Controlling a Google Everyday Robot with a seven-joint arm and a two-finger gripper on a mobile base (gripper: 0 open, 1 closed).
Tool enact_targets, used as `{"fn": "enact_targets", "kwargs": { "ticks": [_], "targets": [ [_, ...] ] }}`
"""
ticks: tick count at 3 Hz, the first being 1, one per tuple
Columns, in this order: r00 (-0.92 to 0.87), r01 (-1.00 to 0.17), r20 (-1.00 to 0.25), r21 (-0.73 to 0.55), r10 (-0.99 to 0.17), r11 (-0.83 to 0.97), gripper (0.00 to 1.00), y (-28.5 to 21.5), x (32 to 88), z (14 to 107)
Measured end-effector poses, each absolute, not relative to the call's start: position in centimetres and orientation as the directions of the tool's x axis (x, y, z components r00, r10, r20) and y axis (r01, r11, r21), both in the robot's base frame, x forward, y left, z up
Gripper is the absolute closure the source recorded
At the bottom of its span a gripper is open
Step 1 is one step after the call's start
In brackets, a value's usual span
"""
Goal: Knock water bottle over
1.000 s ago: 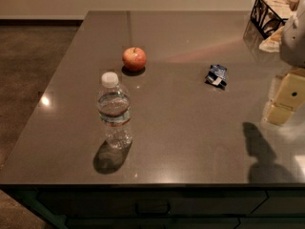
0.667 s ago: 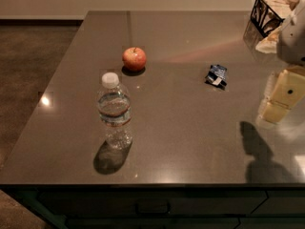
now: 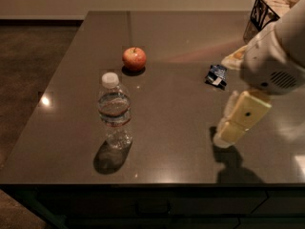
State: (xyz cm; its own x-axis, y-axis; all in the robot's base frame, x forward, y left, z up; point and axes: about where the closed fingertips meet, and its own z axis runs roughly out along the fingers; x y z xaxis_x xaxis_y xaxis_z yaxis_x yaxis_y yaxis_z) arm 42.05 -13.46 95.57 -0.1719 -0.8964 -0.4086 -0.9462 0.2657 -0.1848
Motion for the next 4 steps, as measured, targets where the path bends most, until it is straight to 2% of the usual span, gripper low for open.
{"fn": "enact_targets", "kwargs": {
  "ticks": [2, 4],
  "targets": [
    [-0.086, -0.952, -0.514, -0.211, -0.853, 0.223, 0.0, -3.5, 41.8, 93.2],
    [-0.08, -0.957, -0.642, -0.165, -0.763, 0.239, 0.0, 3.5, 42.2, 93.3]
  ]
}}
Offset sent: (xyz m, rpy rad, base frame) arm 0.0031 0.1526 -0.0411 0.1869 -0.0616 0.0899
